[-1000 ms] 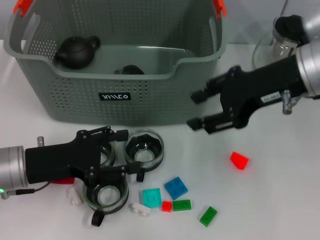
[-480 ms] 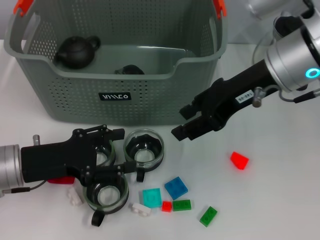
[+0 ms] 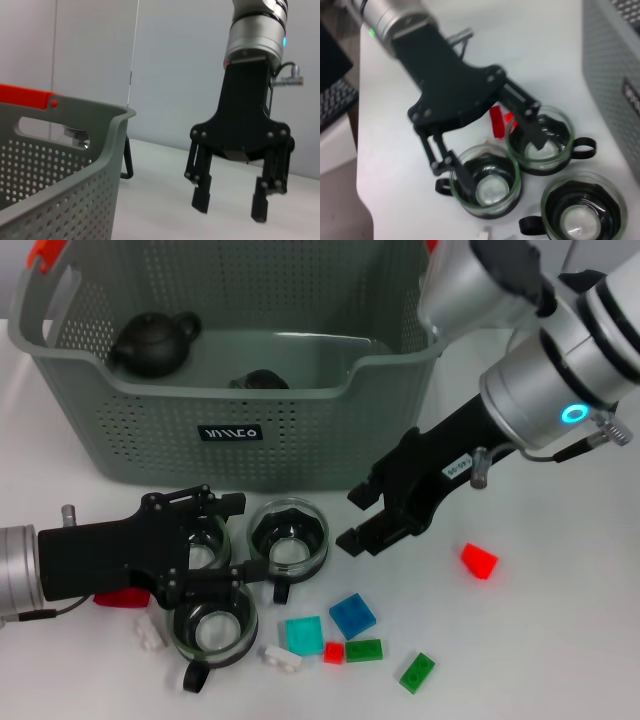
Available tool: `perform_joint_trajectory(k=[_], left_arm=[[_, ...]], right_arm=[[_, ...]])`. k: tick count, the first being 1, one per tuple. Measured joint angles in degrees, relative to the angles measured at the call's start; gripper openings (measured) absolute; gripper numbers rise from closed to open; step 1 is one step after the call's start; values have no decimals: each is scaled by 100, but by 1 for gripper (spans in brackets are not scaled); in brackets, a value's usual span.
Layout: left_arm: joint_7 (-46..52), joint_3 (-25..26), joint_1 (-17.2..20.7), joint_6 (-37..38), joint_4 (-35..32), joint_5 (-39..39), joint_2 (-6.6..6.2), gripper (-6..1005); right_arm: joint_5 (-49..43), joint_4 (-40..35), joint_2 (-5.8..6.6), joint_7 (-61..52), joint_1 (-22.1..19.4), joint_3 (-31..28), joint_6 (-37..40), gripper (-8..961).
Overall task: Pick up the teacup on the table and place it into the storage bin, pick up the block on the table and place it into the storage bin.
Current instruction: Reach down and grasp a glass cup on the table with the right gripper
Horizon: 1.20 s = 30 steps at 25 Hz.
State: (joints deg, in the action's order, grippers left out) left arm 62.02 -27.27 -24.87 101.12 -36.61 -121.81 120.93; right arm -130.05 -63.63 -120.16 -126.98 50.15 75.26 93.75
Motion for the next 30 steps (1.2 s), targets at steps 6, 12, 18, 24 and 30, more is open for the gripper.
perform_joint_trajectory(k=[6,12,18,24,30], left_arm=[[-2,18,61,-56,33,46,21,830],[25,176,131,-89,53,62,49,829],[43,284,156,-93,88,62,53,829],[48,319,166,-93,106,62,53,829],[64,319,167,-92,114,61,55,829]], right_arm=[[-3,180,-18,746,11,408,-280,625],[-3,236,-20,1118,57,1080,-709,625],[-119,243,-37,1209,197,1796,-1289,626],[-326,253,-62,1212,306,2308,-1668,626],[-450,371,-80,1333,458,2670,-1974,625]])
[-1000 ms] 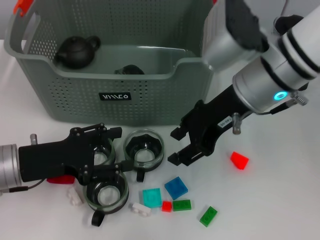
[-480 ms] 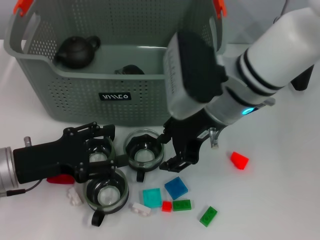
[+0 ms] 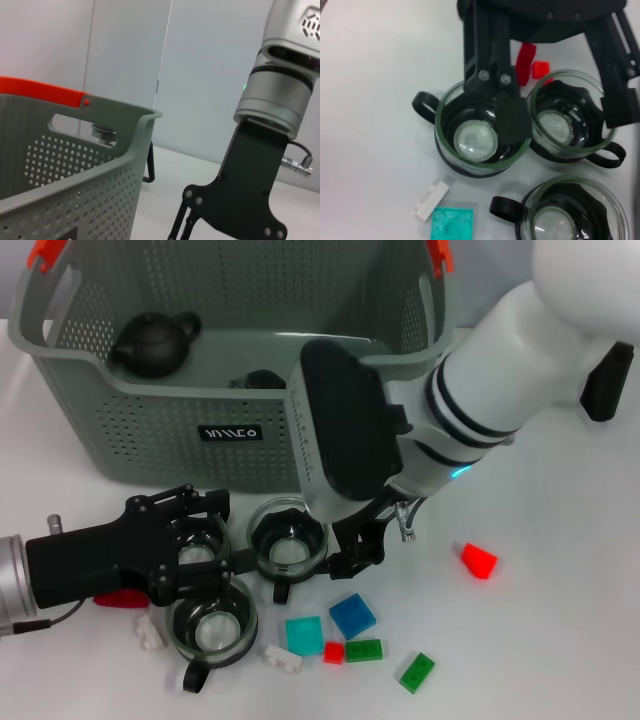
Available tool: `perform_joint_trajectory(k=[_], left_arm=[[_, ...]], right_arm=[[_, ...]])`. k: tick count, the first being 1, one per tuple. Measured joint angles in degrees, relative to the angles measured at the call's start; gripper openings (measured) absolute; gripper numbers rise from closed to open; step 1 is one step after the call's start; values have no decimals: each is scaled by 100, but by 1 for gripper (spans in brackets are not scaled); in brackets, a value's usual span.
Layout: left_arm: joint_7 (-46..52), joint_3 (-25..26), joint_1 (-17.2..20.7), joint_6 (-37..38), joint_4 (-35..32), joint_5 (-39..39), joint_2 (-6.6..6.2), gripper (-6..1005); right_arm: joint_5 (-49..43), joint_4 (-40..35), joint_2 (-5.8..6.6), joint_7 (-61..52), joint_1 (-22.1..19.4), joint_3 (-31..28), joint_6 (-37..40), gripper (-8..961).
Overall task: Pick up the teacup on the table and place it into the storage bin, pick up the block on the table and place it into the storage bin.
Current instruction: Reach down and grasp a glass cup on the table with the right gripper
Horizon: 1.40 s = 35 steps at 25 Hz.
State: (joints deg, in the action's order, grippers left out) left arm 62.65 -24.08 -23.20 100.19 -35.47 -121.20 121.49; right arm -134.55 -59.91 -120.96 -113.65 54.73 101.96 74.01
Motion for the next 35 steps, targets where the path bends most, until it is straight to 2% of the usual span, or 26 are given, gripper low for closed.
perform_joint_trajectory(k=[8,16,26,35], left_arm=[[16,125,-18,0,112,10,25,829],[19,154,-6,0,158,15,24,829],[19,159,0,0,157,18,24,829],[19,158,0,1,154,18,24,829]], right_arm=[[-1,112,-16,146,112,392,-216,624],[25,334,-25,166,138,906,-772,625],[55,459,-40,206,97,1065,-1077,625],[119,615,-53,266,129,1172,-1308,557]])
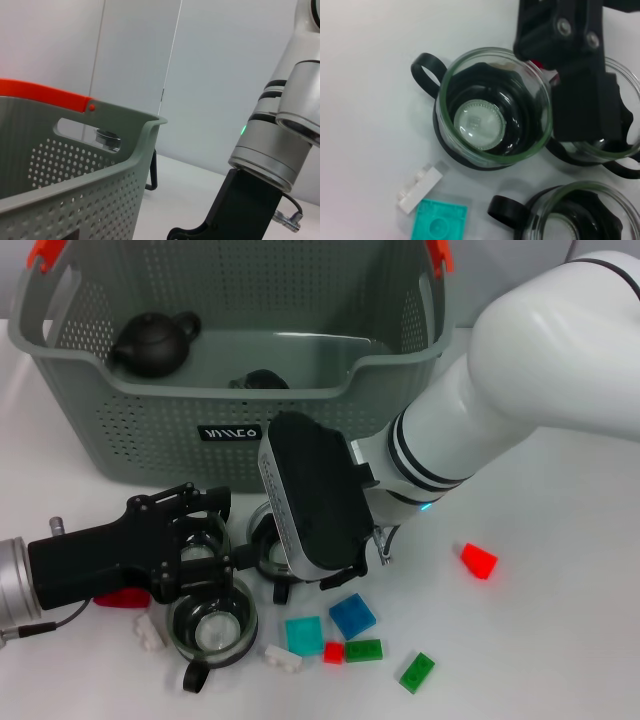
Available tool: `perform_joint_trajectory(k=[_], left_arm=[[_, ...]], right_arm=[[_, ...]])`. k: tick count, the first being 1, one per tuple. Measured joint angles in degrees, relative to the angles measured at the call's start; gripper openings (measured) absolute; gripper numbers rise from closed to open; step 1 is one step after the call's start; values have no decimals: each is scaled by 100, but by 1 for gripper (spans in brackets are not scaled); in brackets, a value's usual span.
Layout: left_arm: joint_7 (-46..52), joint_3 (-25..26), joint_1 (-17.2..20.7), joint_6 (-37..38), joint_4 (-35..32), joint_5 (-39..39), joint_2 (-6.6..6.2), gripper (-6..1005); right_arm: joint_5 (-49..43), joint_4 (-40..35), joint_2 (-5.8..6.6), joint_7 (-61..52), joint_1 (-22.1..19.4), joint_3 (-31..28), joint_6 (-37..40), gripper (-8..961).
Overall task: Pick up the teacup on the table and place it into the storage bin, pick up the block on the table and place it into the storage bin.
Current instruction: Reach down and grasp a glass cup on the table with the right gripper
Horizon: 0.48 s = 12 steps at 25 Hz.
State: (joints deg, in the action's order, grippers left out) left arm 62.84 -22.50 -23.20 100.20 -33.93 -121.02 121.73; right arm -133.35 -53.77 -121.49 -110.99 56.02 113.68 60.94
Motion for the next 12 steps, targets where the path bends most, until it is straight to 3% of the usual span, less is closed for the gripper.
perform_joint_trajectory(k=[12], left_arm=[[0,0,0,-6,0,0,0,830]], right_arm=[[75,146,-7,0,34,33,-147,466]])
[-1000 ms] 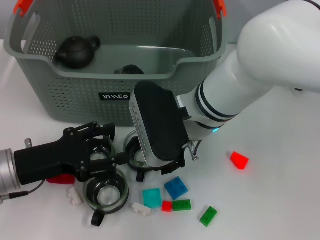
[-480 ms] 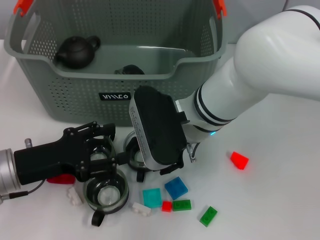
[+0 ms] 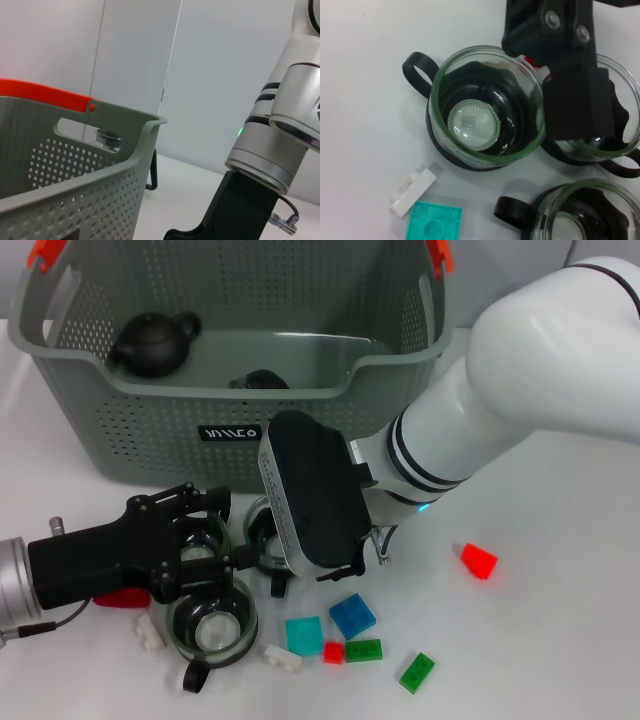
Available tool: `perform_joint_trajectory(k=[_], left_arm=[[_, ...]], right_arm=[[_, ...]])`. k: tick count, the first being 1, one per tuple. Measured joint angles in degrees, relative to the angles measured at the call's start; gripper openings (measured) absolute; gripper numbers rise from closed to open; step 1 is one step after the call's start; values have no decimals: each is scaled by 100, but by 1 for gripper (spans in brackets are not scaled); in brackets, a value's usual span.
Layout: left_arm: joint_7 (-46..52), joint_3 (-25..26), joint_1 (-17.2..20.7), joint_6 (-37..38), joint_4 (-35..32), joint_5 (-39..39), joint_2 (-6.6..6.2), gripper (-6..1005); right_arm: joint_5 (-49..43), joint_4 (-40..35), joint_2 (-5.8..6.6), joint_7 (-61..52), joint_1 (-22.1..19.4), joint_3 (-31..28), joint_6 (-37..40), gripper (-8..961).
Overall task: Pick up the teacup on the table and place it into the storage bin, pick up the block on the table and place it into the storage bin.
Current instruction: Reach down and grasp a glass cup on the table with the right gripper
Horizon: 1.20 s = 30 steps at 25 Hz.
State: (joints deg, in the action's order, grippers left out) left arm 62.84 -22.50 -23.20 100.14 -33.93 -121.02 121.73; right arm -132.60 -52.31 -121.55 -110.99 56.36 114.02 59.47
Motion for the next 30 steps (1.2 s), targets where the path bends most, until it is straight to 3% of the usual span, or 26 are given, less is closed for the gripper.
perform_joint_trajectory(k=[30], left_arm=[[0,9,36,-83,0,0,0,830]], right_arm=[[75,28,-9,-14,-7,157,21,427]])
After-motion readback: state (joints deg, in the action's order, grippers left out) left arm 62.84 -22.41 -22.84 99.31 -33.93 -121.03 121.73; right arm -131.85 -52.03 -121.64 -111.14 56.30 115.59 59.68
